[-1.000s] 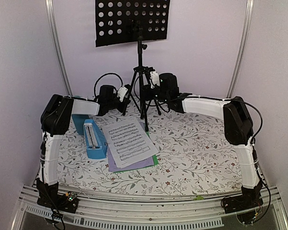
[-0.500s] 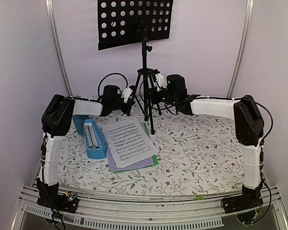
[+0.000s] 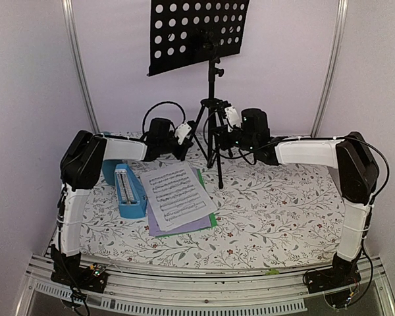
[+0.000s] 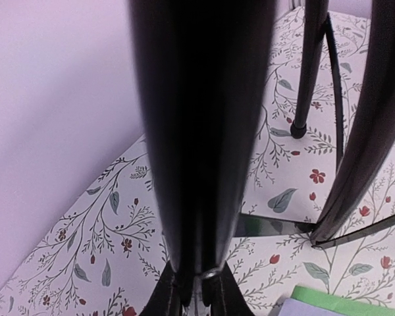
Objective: Set up the instrument practice props
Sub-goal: Adjust the music stand at the center of the board.
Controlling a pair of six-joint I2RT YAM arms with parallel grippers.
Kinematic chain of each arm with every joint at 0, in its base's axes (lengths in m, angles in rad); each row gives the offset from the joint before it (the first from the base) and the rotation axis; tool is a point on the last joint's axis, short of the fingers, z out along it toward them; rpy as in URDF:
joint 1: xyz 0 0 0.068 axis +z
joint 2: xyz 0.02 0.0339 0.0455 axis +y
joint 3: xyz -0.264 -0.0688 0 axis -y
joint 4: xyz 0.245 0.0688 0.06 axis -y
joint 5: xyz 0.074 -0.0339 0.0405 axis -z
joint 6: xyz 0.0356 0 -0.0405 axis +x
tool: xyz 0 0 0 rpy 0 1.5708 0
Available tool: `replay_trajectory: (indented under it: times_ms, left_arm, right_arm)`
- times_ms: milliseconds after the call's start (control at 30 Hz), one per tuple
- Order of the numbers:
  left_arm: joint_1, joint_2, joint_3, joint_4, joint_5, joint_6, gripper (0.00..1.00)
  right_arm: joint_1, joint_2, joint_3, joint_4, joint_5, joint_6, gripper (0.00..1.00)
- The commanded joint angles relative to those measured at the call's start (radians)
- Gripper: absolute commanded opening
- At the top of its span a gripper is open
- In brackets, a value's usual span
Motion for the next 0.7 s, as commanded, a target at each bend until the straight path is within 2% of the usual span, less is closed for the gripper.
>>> replay_trajectory:
  times_ms: [0, 667]
  left_arm:
    - [0.023, 0.041, 0.048, -0.138, -0.109, -0.005, 0.0]
    - [0.011, 0.106, 0.133, -0.193, -0.163, 0.001, 0.0]
  right_arm:
    - [-0.029, -0.062, -0.062, -0.087, 0.119, -0.067, 0.0]
    - [-0.028, -0.241, -0.261, -0.08, 0.261, -0.057, 0.0]
